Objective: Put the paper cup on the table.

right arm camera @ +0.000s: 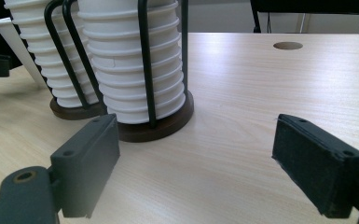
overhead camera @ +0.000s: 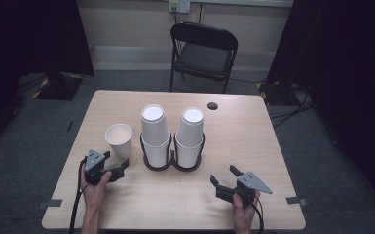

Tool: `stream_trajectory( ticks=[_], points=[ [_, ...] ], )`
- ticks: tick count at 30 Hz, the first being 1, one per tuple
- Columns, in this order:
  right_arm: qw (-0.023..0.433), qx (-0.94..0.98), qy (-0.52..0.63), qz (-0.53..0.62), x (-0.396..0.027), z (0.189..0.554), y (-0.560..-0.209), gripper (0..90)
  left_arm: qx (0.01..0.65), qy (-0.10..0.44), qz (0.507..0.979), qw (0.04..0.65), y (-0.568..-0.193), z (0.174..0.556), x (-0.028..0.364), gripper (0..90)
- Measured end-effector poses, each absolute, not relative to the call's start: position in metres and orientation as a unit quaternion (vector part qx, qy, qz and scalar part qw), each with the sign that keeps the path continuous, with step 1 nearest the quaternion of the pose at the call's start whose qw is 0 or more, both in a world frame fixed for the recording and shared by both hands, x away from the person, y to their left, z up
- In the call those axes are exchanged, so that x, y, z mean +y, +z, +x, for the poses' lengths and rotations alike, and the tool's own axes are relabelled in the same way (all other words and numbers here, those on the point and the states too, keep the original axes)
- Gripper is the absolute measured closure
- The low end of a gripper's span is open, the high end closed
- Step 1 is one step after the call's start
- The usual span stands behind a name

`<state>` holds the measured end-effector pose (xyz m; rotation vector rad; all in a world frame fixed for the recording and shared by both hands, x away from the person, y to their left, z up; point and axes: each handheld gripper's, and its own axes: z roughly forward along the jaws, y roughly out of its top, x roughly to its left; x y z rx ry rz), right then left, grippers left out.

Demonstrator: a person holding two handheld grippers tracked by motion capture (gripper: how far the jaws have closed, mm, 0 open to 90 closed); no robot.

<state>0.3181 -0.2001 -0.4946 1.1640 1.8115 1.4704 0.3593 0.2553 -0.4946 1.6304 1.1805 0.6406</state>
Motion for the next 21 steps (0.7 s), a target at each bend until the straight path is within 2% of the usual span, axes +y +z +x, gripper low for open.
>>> stream_trajectory(
  ticks=[11, 21],
  points=[
    [0.261, 0.672, 0.543, 0.431, -0.2, 0.319, -0.495, 14.2, 0.448, 0.245, 0.672, 0.537, -0.484, 0.329, 0.238, 15.5],
    [0.263, 0.672, 0.542, 0.43, -0.2, 0.318, -0.495, 14.2, 0.421, 0.238, 0.689, 0.54, -0.484, 0.308, 0.211, 15.5]
  ],
)
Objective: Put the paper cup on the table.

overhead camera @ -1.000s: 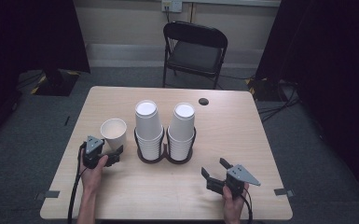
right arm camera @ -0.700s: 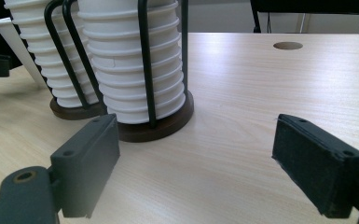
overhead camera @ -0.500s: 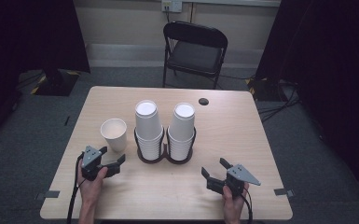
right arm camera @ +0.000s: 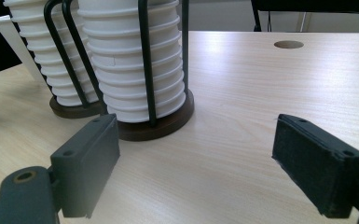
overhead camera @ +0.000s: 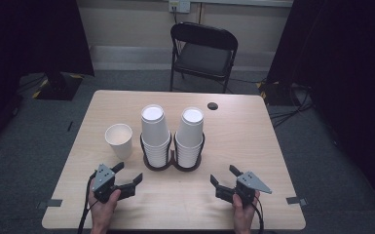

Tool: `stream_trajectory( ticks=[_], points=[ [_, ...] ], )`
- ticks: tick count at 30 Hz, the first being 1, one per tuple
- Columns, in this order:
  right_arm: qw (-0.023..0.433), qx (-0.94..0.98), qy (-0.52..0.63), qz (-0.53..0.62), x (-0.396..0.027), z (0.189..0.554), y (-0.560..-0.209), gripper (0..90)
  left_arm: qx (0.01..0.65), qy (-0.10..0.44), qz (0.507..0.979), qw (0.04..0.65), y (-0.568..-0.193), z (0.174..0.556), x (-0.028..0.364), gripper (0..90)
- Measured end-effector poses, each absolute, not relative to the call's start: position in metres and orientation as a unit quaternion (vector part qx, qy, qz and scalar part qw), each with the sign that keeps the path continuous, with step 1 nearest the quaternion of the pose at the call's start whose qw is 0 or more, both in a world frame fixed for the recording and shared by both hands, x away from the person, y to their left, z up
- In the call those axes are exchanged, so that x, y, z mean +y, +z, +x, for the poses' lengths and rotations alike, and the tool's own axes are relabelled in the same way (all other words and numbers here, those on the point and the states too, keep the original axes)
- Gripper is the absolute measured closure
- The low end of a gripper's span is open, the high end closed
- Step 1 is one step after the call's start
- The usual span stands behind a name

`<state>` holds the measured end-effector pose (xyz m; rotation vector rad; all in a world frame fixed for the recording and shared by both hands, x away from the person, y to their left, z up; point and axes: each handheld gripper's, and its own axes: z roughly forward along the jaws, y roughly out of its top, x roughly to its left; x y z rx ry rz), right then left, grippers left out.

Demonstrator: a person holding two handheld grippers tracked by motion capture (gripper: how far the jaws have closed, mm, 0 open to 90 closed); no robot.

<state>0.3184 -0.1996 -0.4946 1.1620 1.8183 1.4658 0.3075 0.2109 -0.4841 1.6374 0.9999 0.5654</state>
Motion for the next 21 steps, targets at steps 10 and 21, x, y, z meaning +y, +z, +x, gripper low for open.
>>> stream_trajectory(
  ticks=[10, 21],
  points=[
    [0.269, 0.674, 0.536, 0.432, -0.198, 0.318, -0.494, 14.3, 0.398, 0.231, 0.702, 0.544, -0.488, 0.299, 0.185, 15.7],
    [0.291, 0.708, 0.462, 0.449, -0.183, 0.325, -0.493, 14.7, 0.387, 0.248, 0.696, 0.552, -0.496, 0.305, 0.169, 15.5]
  ],
)
